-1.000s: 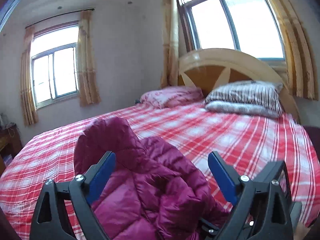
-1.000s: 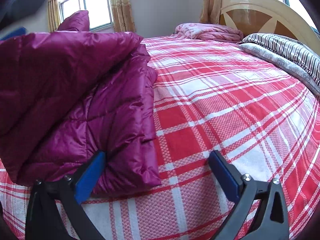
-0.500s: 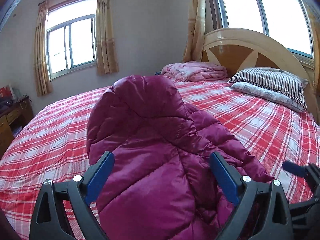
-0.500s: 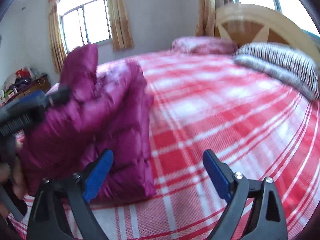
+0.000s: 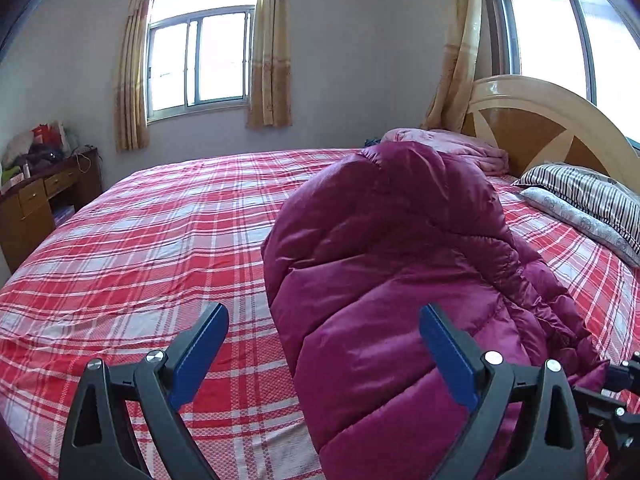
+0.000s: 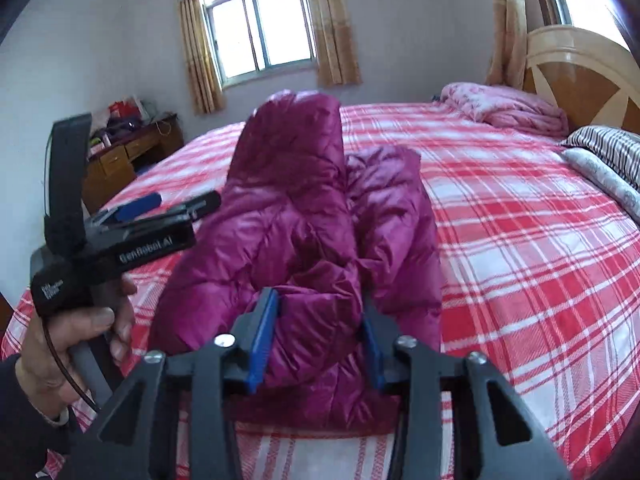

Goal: Fold large clothes

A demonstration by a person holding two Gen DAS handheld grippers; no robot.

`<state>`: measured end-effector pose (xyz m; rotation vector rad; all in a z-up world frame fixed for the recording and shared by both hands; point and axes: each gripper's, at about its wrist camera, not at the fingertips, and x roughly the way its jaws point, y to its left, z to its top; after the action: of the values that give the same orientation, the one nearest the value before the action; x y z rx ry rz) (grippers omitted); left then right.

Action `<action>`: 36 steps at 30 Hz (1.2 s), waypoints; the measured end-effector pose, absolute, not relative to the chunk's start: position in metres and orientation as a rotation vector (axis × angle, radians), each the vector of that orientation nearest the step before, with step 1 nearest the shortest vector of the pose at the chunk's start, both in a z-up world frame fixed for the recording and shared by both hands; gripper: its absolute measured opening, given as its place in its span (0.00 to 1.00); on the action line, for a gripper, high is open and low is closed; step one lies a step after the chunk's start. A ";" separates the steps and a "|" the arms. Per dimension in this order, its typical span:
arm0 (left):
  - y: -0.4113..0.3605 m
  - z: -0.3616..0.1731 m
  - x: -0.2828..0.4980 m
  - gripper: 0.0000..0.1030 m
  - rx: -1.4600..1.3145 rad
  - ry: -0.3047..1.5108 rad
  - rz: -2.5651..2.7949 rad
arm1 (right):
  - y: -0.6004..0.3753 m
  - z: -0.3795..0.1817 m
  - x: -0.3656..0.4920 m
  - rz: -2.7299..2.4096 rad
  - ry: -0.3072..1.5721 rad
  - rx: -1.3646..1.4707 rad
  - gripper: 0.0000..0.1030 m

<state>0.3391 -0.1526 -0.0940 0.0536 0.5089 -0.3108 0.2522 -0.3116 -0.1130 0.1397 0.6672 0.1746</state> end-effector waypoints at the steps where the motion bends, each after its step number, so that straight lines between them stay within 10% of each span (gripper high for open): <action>1: -0.158 -0.097 0.342 0.94 0.063 0.512 -0.325 | -0.317 -0.121 0.251 0.163 0.694 0.139 0.33; 36: -0.183 -0.102 0.422 0.94 0.094 0.602 -0.273 | -0.336 -0.088 0.387 0.061 0.717 0.180 0.48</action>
<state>0.4224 -0.1831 -0.1022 0.0943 0.6022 -0.2731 0.3875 -0.3362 -0.0875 0.1796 0.7168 0.0607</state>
